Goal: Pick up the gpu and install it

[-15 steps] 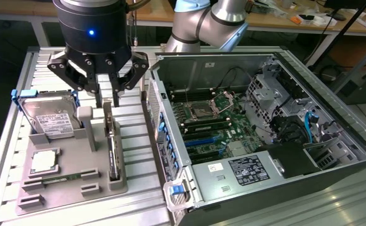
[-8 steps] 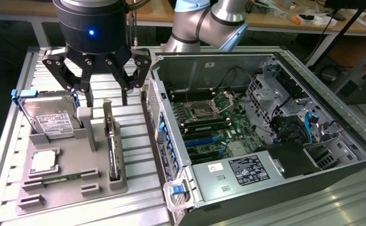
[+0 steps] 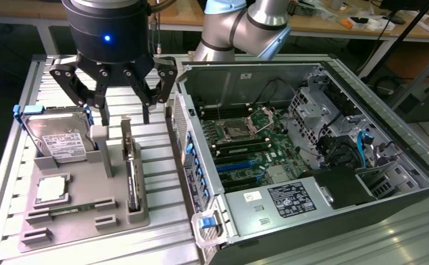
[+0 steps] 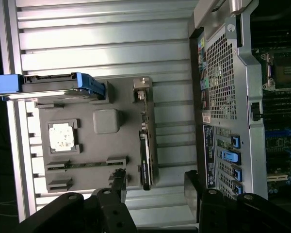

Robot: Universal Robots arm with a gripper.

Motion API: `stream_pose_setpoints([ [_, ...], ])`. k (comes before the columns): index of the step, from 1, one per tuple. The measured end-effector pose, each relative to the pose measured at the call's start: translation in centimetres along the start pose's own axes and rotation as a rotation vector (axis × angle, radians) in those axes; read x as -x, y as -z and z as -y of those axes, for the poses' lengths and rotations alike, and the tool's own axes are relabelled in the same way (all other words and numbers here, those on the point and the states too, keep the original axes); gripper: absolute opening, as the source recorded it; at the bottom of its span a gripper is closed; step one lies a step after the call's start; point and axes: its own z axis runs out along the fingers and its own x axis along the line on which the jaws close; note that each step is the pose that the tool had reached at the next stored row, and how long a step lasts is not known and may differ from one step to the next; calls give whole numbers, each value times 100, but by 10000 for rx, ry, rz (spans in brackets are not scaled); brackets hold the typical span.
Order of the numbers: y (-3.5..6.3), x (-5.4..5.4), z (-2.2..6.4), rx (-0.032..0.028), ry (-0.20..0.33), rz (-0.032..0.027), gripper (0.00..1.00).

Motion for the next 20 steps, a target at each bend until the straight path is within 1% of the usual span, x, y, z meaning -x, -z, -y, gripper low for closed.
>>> stream_pose_setpoints([
  [20,-45,-1,1,1,0,1,60],
])
